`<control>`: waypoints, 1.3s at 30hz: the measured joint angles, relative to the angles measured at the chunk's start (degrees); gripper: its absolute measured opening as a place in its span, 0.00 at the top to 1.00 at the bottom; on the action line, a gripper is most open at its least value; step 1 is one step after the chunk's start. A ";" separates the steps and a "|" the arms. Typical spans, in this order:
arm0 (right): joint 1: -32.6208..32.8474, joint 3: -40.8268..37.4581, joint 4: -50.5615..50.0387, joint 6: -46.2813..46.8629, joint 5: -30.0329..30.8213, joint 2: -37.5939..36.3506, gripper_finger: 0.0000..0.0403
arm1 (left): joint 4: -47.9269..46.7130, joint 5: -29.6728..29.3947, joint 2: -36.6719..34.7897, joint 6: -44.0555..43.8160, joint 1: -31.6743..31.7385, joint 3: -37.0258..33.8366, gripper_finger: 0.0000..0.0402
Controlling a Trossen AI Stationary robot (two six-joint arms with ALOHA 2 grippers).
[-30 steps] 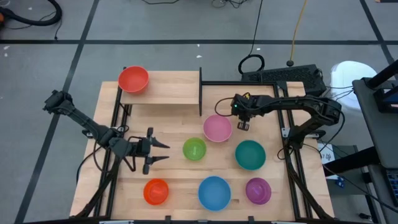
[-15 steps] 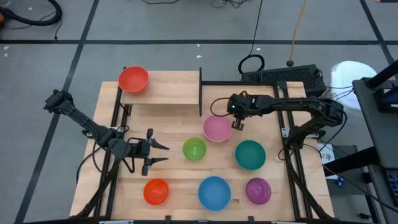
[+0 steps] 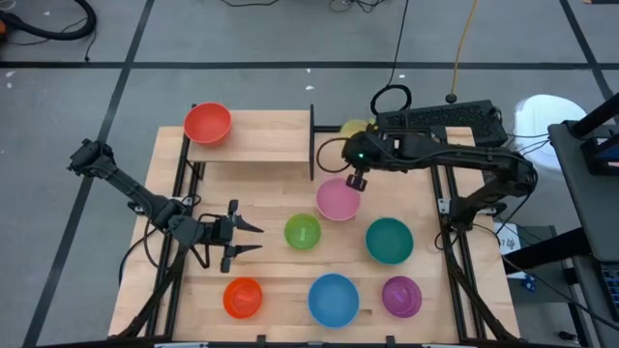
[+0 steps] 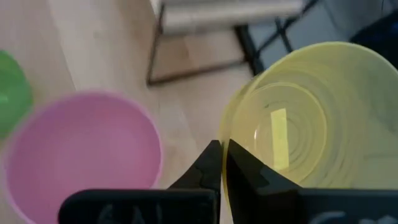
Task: Place and stack bowls onto a shelf
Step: Put the yellow bowl on the shelf
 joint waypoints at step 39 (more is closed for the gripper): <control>-2.63 40.78 0.89 -17.74 -7.76 32.76 1.00 | -2.21 0.02 0.84 -3.22 -0.05 0.00 0.53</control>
